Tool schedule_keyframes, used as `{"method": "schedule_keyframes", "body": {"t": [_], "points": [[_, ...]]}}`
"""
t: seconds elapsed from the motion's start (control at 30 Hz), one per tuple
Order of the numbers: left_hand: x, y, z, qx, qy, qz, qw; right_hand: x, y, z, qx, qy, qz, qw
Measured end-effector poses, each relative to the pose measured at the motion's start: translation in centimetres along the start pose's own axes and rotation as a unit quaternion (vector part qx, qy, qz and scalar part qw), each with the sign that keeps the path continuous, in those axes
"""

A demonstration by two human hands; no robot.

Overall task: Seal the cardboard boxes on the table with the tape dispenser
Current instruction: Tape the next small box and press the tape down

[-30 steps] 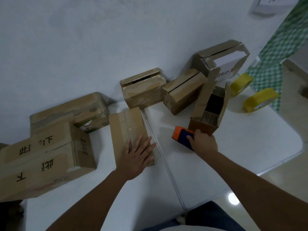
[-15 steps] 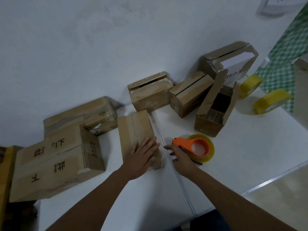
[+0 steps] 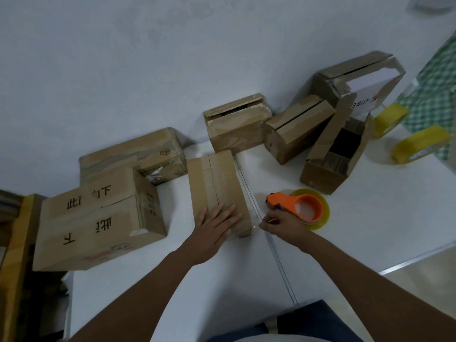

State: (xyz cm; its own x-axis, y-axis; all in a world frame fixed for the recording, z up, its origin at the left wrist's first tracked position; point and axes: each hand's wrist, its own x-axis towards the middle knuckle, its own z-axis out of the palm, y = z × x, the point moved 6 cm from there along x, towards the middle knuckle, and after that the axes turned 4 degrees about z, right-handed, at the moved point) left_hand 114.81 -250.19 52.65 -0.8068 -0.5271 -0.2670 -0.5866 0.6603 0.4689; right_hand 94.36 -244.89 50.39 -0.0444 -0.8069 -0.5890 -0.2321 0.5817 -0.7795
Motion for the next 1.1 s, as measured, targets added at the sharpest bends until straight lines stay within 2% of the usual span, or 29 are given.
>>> {"method": "schedule_keyframes", "body": {"t": [0.17, 0.3, 0.5, 0.67, 0.87, 0.97, 1.1], "points": [[0.0, -0.1, 0.1, 0.012, 0.001, 0.003, 1.000, 0.4, 0.1, 0.1, 0.086, -0.077, 0.072, 0.991], [0.0, -0.1, 0.3, 0.018, 0.010, 0.006, 1.000, 0.2, 0.0, -0.2, 0.074, -0.084, 0.079, 0.990], [0.1, -0.1, 0.5, 0.089, 0.014, -0.003, 0.996, 0.1, 0.4, -0.2, 0.043, -0.055, 0.047, 0.996], [0.2, 1.8, 0.1, 0.236, 0.134, 0.031, 0.962, -0.3, 0.5, -0.2, 0.038, -0.027, 0.023, 0.999], [1.5, 1.5, -0.7, 0.229, 0.141, -0.006, 0.963, -0.5, 0.2, 0.0, -0.024, 0.082, -0.038, 0.996], [2.0, 1.5, -0.4, 0.257, 0.140, -0.022, 0.956, -0.3, 0.4, 0.1, -0.040, 0.116, -0.067, 0.990], [1.9, 1.4, 0.2, 0.241, 0.150, -0.011, 0.959, 0.0, 0.9, 0.3, -0.037, 0.135, -0.084, 0.987]]}}
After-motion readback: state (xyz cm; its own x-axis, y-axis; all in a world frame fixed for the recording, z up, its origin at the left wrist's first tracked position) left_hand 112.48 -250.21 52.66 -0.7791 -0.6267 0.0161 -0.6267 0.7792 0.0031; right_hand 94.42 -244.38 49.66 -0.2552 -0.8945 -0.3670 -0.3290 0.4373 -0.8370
